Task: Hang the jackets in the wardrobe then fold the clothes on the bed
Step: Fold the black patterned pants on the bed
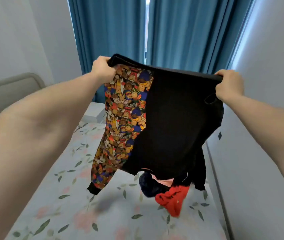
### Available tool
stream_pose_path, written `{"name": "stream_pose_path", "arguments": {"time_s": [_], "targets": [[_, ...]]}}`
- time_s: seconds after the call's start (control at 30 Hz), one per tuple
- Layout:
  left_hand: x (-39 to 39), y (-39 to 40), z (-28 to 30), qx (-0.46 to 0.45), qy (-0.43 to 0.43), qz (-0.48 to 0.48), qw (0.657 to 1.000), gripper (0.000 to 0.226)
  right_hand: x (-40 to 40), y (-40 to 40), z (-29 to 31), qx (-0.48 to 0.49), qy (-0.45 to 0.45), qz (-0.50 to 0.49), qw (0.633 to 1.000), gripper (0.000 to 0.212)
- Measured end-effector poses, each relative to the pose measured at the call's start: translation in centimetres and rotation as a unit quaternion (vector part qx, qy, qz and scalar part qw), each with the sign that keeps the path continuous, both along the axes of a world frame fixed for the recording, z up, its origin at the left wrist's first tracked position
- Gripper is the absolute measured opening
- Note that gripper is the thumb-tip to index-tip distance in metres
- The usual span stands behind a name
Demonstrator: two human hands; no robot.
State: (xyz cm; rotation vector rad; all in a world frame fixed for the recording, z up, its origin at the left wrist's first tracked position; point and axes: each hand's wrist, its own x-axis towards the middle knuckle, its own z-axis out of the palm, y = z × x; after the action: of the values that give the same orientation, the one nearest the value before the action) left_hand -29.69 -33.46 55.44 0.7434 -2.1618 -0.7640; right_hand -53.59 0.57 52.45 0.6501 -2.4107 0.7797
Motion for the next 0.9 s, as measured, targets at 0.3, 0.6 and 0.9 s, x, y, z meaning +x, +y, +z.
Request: {"name": "stream_pose_path", "arguments": {"time_s": [0.3,0.6,0.9], "targets": [[4.5,2.3,5.6,-0.096,0.093,-0.045,0.99,0.022,1.4,3.2,8.0,-0.022,0.151,0.103,0.983,0.06],[16.2,6.2,-15.6,-0.085,-0.071,-0.091,0.99,0.017,8.4,7.7,-11.8,0.187,-0.005,0.29,0.939,0.054],[28.8,12.7,-43.0,0.01,-0.362,-0.132,0.923,0.015,20.1,12.1,-37.9,0.433,-0.264,0.324,0.799,0.056]]}}
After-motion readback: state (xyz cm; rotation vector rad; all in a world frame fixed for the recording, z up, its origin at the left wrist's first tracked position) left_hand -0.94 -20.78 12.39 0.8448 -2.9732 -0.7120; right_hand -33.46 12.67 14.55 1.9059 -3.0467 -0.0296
